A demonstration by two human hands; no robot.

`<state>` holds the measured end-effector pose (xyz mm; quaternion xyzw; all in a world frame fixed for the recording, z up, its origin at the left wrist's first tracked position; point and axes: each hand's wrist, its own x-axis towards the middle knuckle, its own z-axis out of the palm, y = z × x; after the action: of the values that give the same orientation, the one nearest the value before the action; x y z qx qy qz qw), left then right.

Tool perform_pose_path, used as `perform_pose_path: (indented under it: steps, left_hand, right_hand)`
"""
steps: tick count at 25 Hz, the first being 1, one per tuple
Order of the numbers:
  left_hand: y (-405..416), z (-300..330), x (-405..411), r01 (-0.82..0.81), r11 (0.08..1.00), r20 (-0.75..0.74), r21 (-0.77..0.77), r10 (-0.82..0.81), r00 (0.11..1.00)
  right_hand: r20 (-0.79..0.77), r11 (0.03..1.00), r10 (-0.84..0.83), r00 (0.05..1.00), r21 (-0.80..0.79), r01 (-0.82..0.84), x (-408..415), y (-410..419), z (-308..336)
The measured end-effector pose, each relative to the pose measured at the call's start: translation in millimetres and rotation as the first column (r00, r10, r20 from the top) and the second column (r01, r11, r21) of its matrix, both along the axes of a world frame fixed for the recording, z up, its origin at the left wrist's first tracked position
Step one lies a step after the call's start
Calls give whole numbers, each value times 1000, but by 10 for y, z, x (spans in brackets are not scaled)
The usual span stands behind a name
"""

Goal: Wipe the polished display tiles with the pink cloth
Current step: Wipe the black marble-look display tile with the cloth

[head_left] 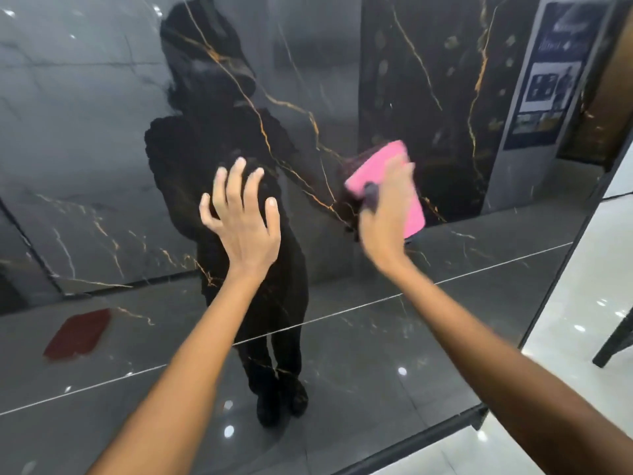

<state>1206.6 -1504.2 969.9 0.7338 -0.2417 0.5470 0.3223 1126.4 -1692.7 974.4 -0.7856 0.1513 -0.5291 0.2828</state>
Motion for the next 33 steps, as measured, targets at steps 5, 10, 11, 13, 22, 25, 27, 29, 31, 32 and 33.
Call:
perform_pose_path:
  steps: [5, 10, 11, 13, 22, 25, 27, 29, 31, 32, 33]
  left_hand:
    - [154, 678, 195, -187, 976, -8, 109, 189, 982]
    - [178, 604, 304, -254, 948, 47, 192, 250, 967]
    - [178, 606, 305, -252, 951, 54, 180, 246, 968]
    - [190, 597, 330, -250, 954, 76, 167, 241, 968]
    - [174, 608, 346, -304, 935, 107, 181, 289, 951]
    - [177, 702, 272, -205, 975, 82, 85, 198, 977]
    - [218, 898, 216, -141, 990, 99, 21, 138, 985]
    - [325, 1225, 217, -139, 990, 167, 13, 135, 977]
    - [456, 1599, 266, -182, 983, 178, 9, 177, 968]
    - [504, 1746, 303, -208, 978, 154, 13, 204, 967]
    - [532, 1837, 339, -238, 971, 129, 23, 233, 964]
  right_hand:
    - [-161, 441, 61, 985, -881, -171, 126, 16, -121]
    - [244, 989, -122, 962, 113, 97, 112, -744, 884]
    - [259, 981, -125, 958, 176, 80, 155, -550, 881]
    - [170, 970, 27, 985, -245, 16, 239, -42, 529]
    - [220, 979, -180, 959, 139, 152, 134, -618, 1494]
    - [78, 866, 0, 997, -499, 39, 297, 88, 988]
    - [-167, 397, 6, 986, -905, -155, 240, 318, 654]
    - [-94, 264, -13, 996, -961, -87, 205, 57, 1035]
    - [106, 674, 8, 994, -736, 73, 203, -322, 1726]
    - [202, 885, -49, 978, -445, 137, 146, -481, 2064]
    - [241, 982, -107, 965, -124, 140, 102, -531, 2303]
